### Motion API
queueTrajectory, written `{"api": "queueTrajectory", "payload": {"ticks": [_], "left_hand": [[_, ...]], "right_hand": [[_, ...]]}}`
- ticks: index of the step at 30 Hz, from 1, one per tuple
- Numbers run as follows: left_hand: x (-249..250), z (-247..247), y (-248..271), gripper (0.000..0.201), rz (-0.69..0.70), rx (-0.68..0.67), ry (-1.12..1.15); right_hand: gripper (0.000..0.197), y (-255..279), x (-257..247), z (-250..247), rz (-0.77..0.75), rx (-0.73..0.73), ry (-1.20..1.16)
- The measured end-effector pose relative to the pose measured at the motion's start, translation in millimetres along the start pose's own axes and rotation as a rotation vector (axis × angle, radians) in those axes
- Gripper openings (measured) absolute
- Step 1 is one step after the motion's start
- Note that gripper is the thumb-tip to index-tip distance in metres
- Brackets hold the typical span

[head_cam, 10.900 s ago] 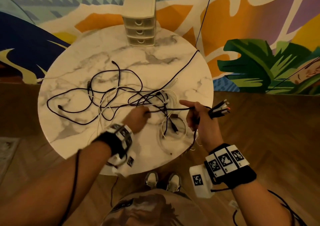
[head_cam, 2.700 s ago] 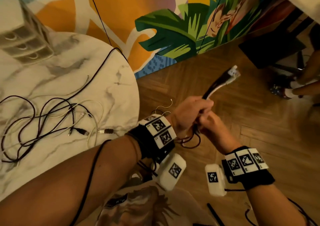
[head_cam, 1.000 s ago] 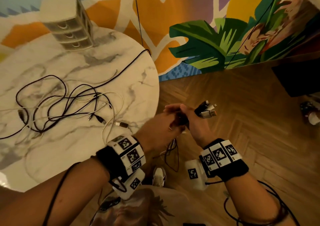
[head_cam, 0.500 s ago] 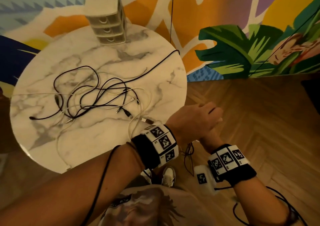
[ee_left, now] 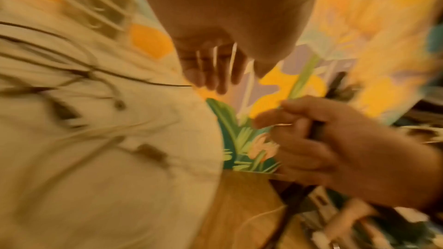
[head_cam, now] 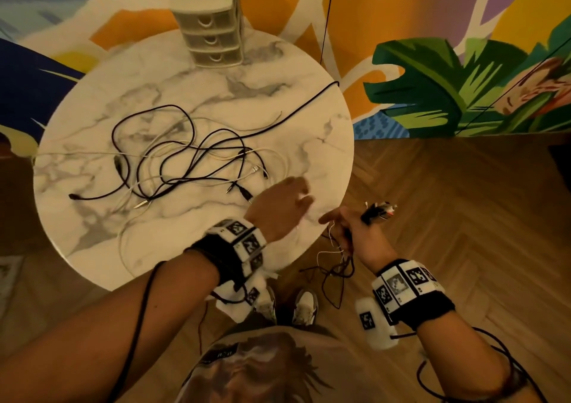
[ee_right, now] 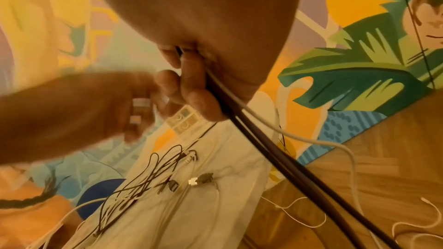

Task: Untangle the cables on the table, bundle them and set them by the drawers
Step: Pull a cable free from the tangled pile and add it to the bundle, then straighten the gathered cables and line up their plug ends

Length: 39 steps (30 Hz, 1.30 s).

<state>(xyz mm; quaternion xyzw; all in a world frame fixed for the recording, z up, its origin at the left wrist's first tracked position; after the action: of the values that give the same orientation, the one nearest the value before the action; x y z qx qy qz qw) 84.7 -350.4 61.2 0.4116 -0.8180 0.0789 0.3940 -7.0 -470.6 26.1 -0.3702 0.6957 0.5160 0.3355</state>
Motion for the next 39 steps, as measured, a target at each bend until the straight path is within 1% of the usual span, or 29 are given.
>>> {"api": "queueTrajectory", "payload": {"ticks": [1,2,4,5,7,8,10,13,14,17,19,21,23,24,25,26,28,29,30,33,35,37,39], "left_hand": [[-26,6,3,0.029,-0.058,-0.092,-0.109],[-49,15,11,0.032,-0.079,-0.214,-0.211],[-78,36,34,0.04,-0.06,-0.465,-0.394],[-87,46,45,0.044,-0.025,-0.555,-0.474],[-96,62,61,0.04,0.068,-0.648,-0.605],[-96,67,63,0.035,0.105,-0.657,-0.636],[-94,69,63,0.03,0.13,-0.641,-0.622],[-89,65,58,0.033,0.086,-0.611,-0.582],[-85,62,56,0.031,0.082,-0.572,-0.561],[-53,44,46,0.027,0.116,-0.373,-0.491],[-30,36,42,0.029,0.156,-0.279,-0.441],[-15,35,40,0.034,0.166,-0.242,-0.335],[-15,29,39,0.035,0.106,-0.185,-0.162],[-22,26,38,0.029,0.044,-0.162,-0.07],[-35,26,39,0.023,-0.034,-0.167,-0.001],[-52,29,41,0.021,-0.109,-0.203,0.032],[-89,35,47,0.023,-0.221,-0.315,-0.007],[-108,32,49,0.024,-0.254,-0.321,-0.048],[-124,23,47,0.026,-0.27,-0.272,-0.077],[-152,-23,27,0.028,-0.255,0.01,-0.052],[-161,-52,12,0.026,-0.289,0.104,-0.06],[-170,-75,3,0.027,-0.346,0.166,-0.086],[-176,-95,3,0.026,-0.393,0.268,-0.081]], "right_hand": [[0.045,-2,5,-2,0.008,-0.002,0.005],[0.045,-4,7,-3,0.007,-0.001,0.02],[0.045,-8,10,-2,-0.001,0.022,0.028],[0.046,-9,12,0,0.001,0.027,0.031],[0.046,-12,16,3,0.02,0.025,0.038],[0.046,-14,17,5,0.033,0.021,0.038],[0.048,-16,19,11,0.063,0.004,0.044],[0.052,-18,21,22,0.102,-0.029,0.071],[0.053,-18,22,25,0.113,-0.037,0.096],[0.057,-19,26,37,0.126,-0.079,0.191],[0.057,-20,25,48,0.133,-0.113,0.169],[0.049,-24,18,53,0.141,-0.086,0.135],[0.039,-27,3,50,0.102,-0.029,0.126],[0.039,-29,-6,48,0.064,-0.008,0.094],[0.041,-30,-14,44,0.025,0.01,0.033],[0.044,-31,-20,38,0.002,0.028,-0.041],[0.049,-34,-27,25,-0.012,0.077,-0.111],[0.049,-36,-28,19,-0.018,0.099,-0.111],[0.049,-37,-30,14,-0.028,0.114,-0.115],[0.05,-39,-29,2,-0.063,0.163,-0.125],[0.05,-39,-24,-5,-0.067,0.222,-0.14],[0.049,-37,-14,-14,-0.005,0.31,-0.182],[0.049,-35,-3,-26,0.049,0.387,-0.199]]}}
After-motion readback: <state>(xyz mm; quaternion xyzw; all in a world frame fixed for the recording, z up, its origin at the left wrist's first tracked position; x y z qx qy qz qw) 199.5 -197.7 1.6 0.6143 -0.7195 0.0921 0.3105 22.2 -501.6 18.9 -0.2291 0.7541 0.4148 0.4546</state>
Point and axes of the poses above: each hand's wrist, its own y-axis away from the middle knuckle, its own z-axis out of the palm, x = y × z, the point moved 7 cm from there along -y, towards the middle knuckle, and after that the axes turned 12 degrees about y, right-handed, at the moved point
